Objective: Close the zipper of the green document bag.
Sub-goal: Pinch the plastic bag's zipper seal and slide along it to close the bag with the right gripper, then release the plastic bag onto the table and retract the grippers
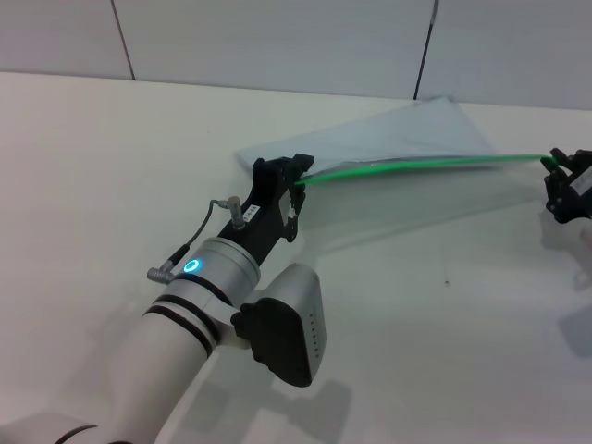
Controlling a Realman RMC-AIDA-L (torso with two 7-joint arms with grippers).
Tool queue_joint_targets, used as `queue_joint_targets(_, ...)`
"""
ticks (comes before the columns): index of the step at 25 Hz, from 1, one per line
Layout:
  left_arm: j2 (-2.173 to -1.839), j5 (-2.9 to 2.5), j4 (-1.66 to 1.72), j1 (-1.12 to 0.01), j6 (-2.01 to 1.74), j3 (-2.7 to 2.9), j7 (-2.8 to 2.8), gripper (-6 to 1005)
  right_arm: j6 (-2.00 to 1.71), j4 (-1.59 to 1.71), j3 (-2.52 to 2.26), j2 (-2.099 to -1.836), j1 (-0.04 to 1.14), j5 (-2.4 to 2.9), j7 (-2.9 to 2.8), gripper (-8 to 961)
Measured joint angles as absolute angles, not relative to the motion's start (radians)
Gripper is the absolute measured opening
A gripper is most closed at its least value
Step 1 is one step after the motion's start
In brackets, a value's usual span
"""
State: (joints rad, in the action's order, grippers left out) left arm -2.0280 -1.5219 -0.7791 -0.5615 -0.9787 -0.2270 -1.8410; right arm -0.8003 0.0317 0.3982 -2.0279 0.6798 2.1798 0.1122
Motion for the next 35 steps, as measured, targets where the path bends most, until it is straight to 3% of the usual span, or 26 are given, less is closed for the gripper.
queue_joint_targets(14, -2.031, -1.524, -0.766, -0.562, -0.989, -0.203, -1.84, 58, -0.776, -0.038, 0.426, -2.035, 0.682, 2.158, 0.245, 129)
queue_joint_targets(22, -2.031, -1.578, -0.759, -0.562, -1.006, -0.202, -1.738, 58, -0.784, -0.112, 0.44, -2.037, 0.661, 2.043, 0.394, 294)
queue_joint_targets(24, -2.031, -1.599, -0.757, -0.56, -1.039, -0.202, -1.689, 216, -0.785, -0.129, 0.44, -2.037, 0.658, 1.998, 0.423, 335)
queue_joint_targets(31, -2.032, -1.688, -0.713, -0.543, -1.138, -0.202, -1.575, 501, -0.852, -0.186, 0.444, -2.037, 0.632, 1.911, 0.504, 563)
queue_joint_targets(35, -2.032, -1.688, -0.704, -0.536, -1.164, -0.206, -1.548, 667, -0.941, -0.234, 0.45, -2.037, 0.593, 1.852, 0.561, 757)
